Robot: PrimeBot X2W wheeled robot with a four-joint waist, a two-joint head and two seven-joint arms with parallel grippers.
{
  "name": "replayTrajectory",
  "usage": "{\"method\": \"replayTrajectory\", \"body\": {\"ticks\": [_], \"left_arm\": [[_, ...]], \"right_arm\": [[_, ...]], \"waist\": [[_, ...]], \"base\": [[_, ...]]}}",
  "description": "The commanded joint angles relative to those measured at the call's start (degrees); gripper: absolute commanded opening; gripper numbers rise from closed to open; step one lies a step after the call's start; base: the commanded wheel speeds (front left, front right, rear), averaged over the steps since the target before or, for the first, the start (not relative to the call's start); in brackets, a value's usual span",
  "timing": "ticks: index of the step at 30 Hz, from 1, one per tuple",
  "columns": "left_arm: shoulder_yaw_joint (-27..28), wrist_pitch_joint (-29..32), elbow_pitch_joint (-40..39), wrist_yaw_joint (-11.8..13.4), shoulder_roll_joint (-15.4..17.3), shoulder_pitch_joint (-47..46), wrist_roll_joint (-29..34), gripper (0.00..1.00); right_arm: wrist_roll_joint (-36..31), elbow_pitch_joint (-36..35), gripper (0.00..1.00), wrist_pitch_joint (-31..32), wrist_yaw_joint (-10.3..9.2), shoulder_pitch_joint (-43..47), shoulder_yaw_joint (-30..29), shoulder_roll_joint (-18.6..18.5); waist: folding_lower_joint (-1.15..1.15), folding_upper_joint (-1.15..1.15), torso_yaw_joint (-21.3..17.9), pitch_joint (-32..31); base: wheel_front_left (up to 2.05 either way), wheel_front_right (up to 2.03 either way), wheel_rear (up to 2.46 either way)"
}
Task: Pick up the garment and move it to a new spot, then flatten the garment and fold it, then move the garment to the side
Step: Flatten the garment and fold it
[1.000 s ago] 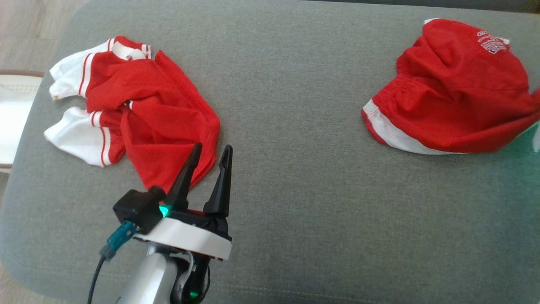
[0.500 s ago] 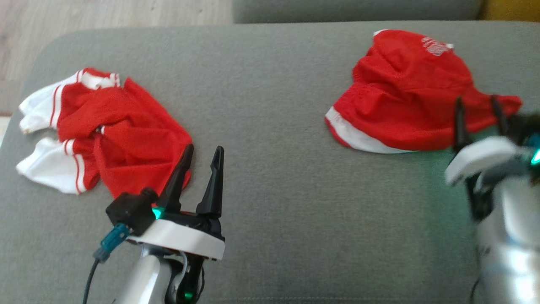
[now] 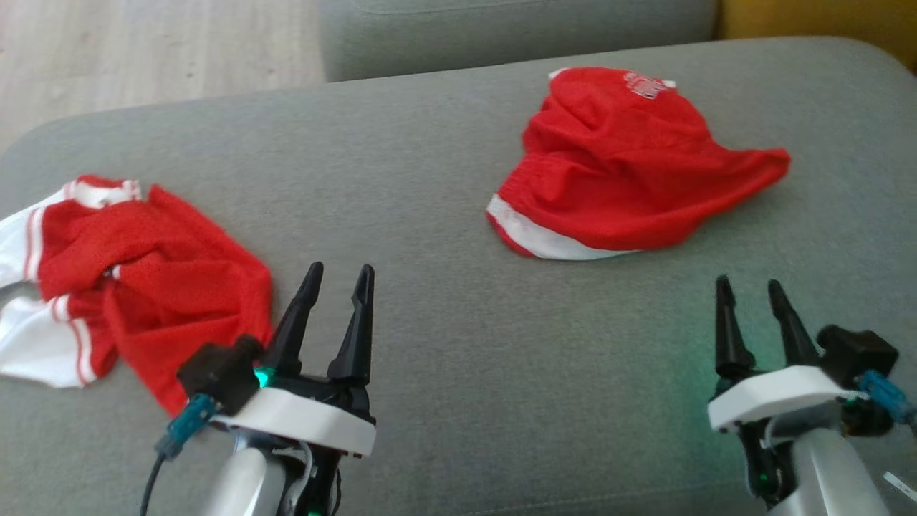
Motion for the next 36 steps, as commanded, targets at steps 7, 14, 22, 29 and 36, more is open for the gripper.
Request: {"method": "replayTrajectory", "body": {"ticks": [7,14,22,29,36], "left_arm": [[-0.14,-0.29,4.07,-1.92,0.08,-8.55,3.02,1.0],[-5.34,2.89,19.58,-3.2,0.08,-23.62,5.77,1.0],[-8.88,7.96,34.92,-3.76,0.18,-37.43,6.78,1.0],[-10.28,8.4,45.12,-3.94,1.2,-43.85,7.93,1.0],[-13.52,6.99,49.24,-4.27,0.53,-45.23,4.61,0.0]], "right_arm": [[1.32,-5.6,1.0,0.37,-0.04,-2.25,3.59,-0.06],[2.61,-7.65,1.0,0.07,-0.04,-2.97,5.03,-0.06],[3.83,-8.19,1.0,-1.21,-0.04,-4.03,6.69,-0.05],[4.83,-7.8,1.0,-2.13,-0.04,-4.97,7.97,-0.05],[4.83,-6.32,1.0,-2.69,-0.04,-5.33,7.48,-0.05]], "waist": [[0.0,0.0,-5.84,3.43],[0.0,0.0,-10.41,8.03],[0.0,0.0,-13.63,12.61],[0.0,0.0,-15.41,14.6],[0.0,0.0,-15.17,14.45]], "base": [[0.0,0.0,0.0],[0.0,0.0,0.0],[0.0,0.0,0.0],[0.0,0.0,0.0],[0.0,0.0,0.0]]}}
